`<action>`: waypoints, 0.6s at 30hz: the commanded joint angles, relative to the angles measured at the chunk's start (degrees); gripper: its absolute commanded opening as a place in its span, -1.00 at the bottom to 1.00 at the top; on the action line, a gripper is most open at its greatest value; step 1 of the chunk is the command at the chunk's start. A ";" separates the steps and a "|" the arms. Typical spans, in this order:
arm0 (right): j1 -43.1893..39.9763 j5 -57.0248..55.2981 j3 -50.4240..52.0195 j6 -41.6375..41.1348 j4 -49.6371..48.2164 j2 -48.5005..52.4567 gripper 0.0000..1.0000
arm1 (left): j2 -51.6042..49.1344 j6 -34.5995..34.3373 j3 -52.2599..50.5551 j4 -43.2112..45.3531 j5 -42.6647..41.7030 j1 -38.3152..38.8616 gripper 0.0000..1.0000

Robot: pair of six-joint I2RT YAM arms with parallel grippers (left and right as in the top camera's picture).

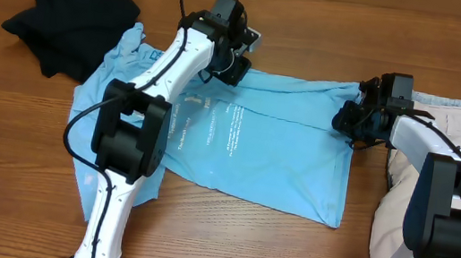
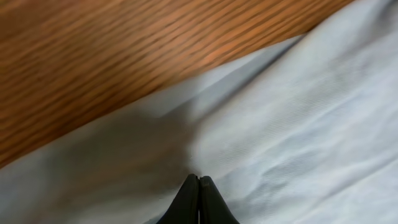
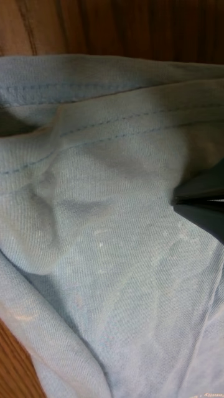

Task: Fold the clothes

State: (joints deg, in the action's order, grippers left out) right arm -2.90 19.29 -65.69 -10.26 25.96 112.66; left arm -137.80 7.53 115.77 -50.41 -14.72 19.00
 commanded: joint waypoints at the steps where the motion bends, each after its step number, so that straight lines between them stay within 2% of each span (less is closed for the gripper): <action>1: 0.15 -2.97 1.31 -0.02 1.81 1.25 -0.91 | -3.43 1.03 -0.33 -0.96 -0.57 -0.33 -0.92; 8: 0.15 -2.97 1.31 -0.02 1.81 1.25 -0.91 | -3.91 1.05 -0.15 -2.51 -1.84 -0.22 -0.92; 12: 0.15 -2.97 1.31 -0.02 1.79 1.25 -0.90 | -3.91 0.48 -0.15 -1.01 1.31 -0.35 -0.92; 15: 0.15 -2.97 1.31 -0.02 1.88 1.25 -0.90 | -3.91 -4.17 -0.07 4.02 6.91 -0.59 -0.89; 18: 0.15 -2.97 1.31 -0.02 2.38 1.25 -0.90 | -3.91 -9.64 1.20 8.09 6.64 -1.33 -0.85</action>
State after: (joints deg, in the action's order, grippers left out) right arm -2.92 19.29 -65.73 -10.28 26.24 112.66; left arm -139.92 3.79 115.79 -44.14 -11.27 18.52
